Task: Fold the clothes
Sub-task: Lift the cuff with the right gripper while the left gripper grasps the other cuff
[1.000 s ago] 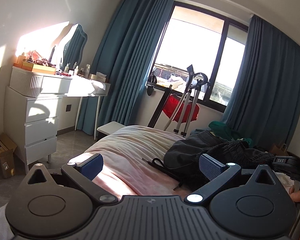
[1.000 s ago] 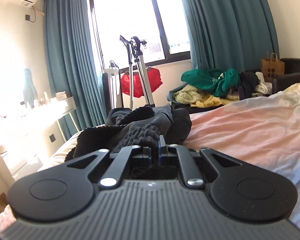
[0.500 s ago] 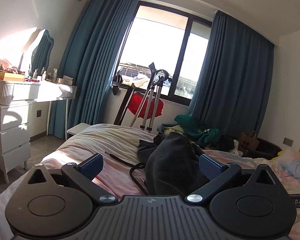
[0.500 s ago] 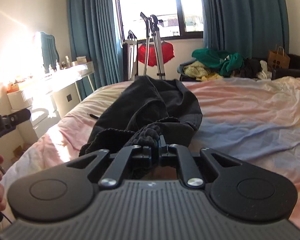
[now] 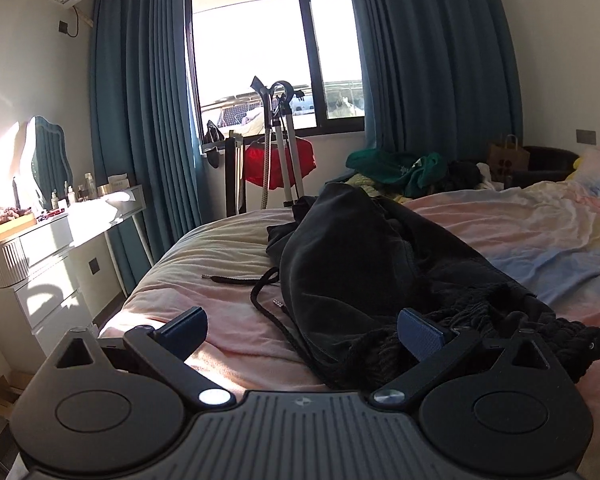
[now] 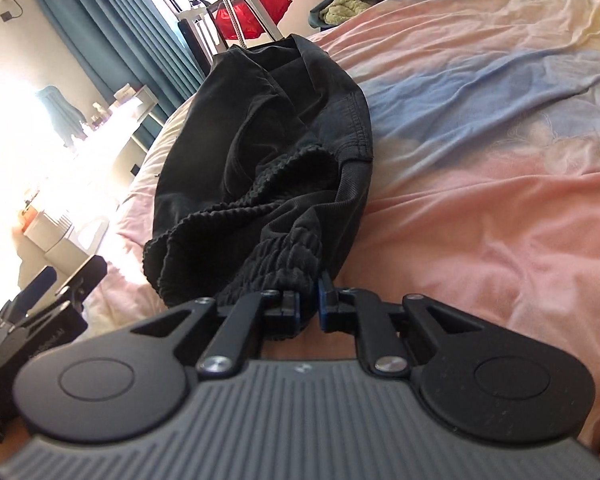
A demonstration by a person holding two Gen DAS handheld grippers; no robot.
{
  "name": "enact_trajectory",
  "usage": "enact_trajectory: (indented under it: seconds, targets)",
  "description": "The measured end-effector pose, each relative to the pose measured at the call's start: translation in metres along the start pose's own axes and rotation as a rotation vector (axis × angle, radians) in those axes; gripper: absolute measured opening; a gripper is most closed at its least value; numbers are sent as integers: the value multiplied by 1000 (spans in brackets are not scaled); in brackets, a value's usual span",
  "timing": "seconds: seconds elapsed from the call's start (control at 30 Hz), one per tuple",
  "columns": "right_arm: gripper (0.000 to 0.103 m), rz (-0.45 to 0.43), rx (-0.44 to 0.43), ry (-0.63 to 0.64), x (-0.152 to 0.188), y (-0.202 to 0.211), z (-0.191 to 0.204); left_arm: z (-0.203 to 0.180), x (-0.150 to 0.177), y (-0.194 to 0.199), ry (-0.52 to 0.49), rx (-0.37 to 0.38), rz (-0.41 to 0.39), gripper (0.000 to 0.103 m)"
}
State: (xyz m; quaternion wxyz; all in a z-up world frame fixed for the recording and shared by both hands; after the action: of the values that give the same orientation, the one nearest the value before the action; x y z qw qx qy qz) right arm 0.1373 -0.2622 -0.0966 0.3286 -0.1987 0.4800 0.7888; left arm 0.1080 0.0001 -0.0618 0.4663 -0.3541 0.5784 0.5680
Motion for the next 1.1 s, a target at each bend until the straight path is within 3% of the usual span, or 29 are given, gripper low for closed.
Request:
enact_trajectory:
  seconds: [0.13, 0.27, 0.37, 0.5, 0.57, 0.67, 0.77, 0.87, 0.9, 0.93, 1.1]
  targets:
    - [13, 15, -32, -72, 2, -2, -12, -42, -37, -24, -71, 100, 8, 102]
    - [14, 13, -79, -127, 0, 2, -16, -96, -53, -69, -247, 183, 99, 101]
    - [14, 14, -94, -140, 1, -1, -19, -129, -42, -102, -375, 253, 210, 99]
    - [14, 37, -99, -179, 3, -8, -25, -148, -17, -138, -520, 259, 319, 94]
    - [14, 37, -113, -203, 3, -7, -27, -150, -1, -150, -557, 267, 380, 87]
    - [14, 41, -117, -214, 4, -7, -28, -154, 6, -164, -546, 286, 422, 78]
    - [14, 45, -127, -238, 3, -7, -30, -159, 7, -174, -544, 258, 429, 65]
    - [14, 38, -121, -215, 3, -8, -28, -170, 8, -183, -554, 218, 427, 41]
    - [14, 34, -120, -200, 3, -8, -27, -171, 6, -188, -535, 184, 422, 27]
    - [14, 26, -125, -180, 2, -8, -25, -169, 1, -191, -489, 141, 406, 14]
    - [13, -23, -180, -88, -5, -1, -13, -124, -40, -179, -149, 26, 285, 9]
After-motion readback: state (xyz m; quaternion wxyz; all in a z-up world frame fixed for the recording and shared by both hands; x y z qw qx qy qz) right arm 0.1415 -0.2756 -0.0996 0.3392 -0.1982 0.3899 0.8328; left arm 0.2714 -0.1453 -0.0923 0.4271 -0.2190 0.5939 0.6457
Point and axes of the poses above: each gripper's, at about its wrist camera, not at the fingertips, and y roughly against the way its jaws point, z to its left, x to its underside, the point moved 7 cm from there along -y, roughly the way its jaws point, and after that the axes turned 5 degrees about y, right-handed, at the moved point
